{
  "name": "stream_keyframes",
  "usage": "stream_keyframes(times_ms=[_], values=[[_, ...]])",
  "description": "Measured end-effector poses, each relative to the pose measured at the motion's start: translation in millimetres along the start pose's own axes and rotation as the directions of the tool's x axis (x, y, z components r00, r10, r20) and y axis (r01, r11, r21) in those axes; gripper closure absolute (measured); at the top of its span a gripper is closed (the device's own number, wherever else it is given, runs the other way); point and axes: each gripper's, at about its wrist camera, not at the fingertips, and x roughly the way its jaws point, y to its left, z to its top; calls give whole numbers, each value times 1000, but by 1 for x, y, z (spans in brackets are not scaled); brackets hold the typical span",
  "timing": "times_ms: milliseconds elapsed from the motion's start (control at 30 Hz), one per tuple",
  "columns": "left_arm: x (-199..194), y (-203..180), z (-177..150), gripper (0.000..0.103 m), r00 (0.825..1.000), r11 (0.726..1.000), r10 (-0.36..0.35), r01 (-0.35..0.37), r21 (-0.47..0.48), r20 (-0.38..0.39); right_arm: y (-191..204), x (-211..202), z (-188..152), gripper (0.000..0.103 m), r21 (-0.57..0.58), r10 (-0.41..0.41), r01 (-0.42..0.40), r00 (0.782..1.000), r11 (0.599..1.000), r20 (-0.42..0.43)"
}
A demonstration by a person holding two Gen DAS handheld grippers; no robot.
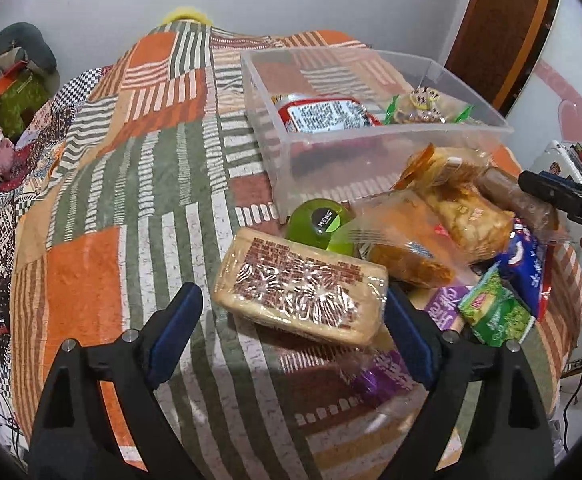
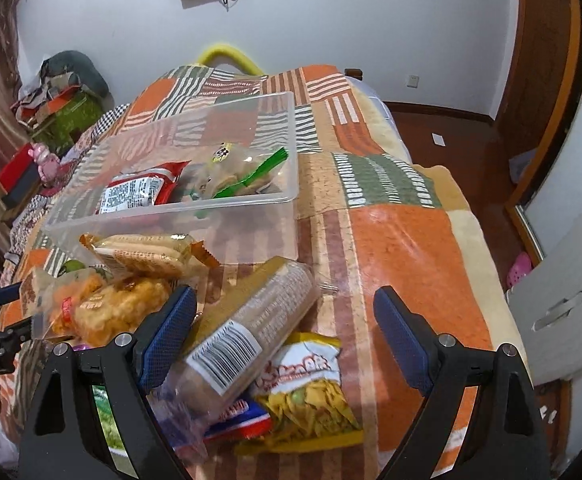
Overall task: Organize snacks
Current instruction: 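Open both tools over the box and move back to the snack pile, then grasp the wrapped cake slab with the left tool while the right grasps the sausage roll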
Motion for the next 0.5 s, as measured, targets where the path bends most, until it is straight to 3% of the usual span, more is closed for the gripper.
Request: stream_keyframes(times_ms=[233,333,500], values=[[12,-1,-1,13,1000,1000,9,-10,7,20,4,8,-2,17,-9,21,-21,999,1000,-50],[11,-1,-1,21,999,1000,7,-7,10,40,4,9,-5,24,-4,34,-35,997,999,-68],[10,4,-1,23,999,1000,14,-14,0,52,3,8,-6,39,-7,48,-48,996,999,-72]])
